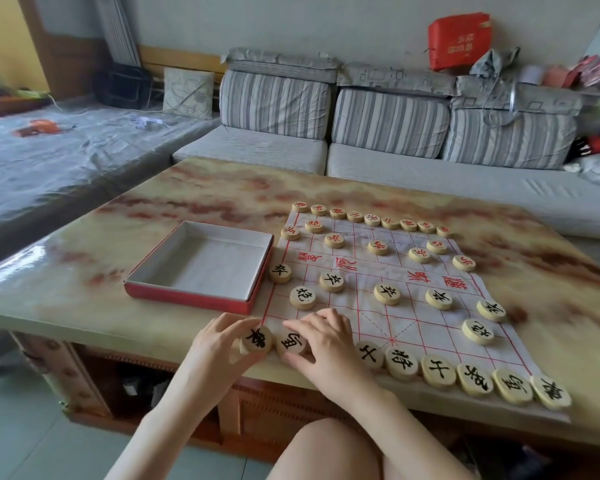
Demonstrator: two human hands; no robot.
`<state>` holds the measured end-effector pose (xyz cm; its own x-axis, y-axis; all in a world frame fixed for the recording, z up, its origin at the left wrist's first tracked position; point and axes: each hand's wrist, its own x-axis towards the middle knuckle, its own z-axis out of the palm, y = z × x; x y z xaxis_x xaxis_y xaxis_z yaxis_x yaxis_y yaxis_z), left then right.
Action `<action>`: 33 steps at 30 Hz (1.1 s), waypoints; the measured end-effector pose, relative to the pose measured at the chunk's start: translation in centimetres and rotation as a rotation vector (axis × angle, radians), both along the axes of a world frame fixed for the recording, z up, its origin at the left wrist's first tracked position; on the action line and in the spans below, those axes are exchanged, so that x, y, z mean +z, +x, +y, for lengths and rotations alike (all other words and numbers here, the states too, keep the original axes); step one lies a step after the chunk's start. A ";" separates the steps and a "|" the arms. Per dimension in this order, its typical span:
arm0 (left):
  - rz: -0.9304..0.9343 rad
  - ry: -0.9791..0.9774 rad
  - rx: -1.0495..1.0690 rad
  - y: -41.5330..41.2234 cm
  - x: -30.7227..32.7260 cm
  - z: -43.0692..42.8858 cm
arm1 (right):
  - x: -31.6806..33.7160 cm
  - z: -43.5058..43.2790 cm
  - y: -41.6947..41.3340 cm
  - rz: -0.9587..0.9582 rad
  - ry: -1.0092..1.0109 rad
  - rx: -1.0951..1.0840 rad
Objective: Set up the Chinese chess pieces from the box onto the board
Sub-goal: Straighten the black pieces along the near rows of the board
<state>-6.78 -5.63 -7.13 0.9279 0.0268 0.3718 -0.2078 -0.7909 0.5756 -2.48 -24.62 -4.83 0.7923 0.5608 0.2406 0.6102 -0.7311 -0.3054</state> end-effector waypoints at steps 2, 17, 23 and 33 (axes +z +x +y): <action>-0.025 0.014 0.053 0.1 -0.3 -0.3 | -0.4 0.4 -0.1 -0.033 -0.030 -0.064; -0.035 -0.044 -0.074 0.2 -1.3 0.4 | 0.2 -0.3 -1.0 0.152 0.094 -0.048; -0.063 -0.116 -0.011 0.5 -1.3 0.2 | -1.2 0.3 -0.2 -0.044 0.055 -0.080; -0.016 -0.122 -0.051 0.4 -1.4 0.6 | -0.3 0.0 -1.5 0.039 0.134 -0.076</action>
<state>-6.36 -5.03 -8.48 0.9232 0.0252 0.3835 -0.2561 -0.7035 0.6629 -3.98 -24.60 -5.18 0.8413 0.4639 0.2774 0.5405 -0.7254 -0.4261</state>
